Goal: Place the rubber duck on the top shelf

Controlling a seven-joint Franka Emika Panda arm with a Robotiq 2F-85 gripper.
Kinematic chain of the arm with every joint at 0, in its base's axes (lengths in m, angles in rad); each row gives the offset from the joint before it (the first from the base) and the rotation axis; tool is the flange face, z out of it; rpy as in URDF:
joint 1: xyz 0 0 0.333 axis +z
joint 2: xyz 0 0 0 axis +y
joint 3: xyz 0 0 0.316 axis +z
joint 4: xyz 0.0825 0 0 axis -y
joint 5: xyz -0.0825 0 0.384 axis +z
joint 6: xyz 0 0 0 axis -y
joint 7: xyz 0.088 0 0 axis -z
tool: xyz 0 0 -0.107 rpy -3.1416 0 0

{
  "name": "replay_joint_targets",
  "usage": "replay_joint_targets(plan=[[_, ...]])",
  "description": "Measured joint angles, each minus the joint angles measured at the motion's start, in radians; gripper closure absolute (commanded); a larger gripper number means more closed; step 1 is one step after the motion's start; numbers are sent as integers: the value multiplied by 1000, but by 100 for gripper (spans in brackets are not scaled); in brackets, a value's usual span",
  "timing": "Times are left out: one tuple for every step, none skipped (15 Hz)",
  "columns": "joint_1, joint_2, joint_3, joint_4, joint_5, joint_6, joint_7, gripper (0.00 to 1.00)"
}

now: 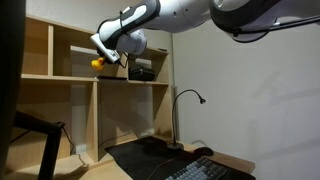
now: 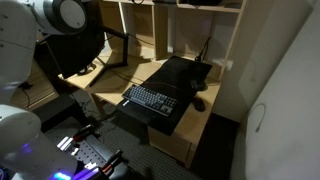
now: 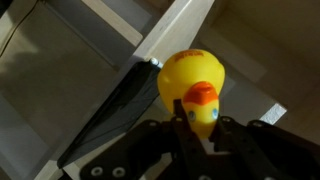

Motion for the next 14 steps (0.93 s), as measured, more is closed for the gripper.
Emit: replay_joint_targets(plan=[[0,2,-1,-1,-2,0,0,94],[1,5,-7,0,-4,-2,3,94],[1,14,-14,3,-4,-4,11,94],[1,32,-24,21,-4,-4,28,94],[1,58,-40,50,-5,-4,52,94],[3,89,-61,86,-6,-4,83,94],[6,123,-89,126,-10,-4,126,94],[9,154,-119,169,-11,-2,174,94],[10,183,-147,210,-12,-2,223,94],[11,210,-175,247,-12,-3,275,94],[10,233,-200,276,-11,-3,324,94],[9,251,-222,298,-11,-3,369,94],[8,264,-240,316,-11,-5,409,94],[8,272,-253,325,-11,-7,441,94]])
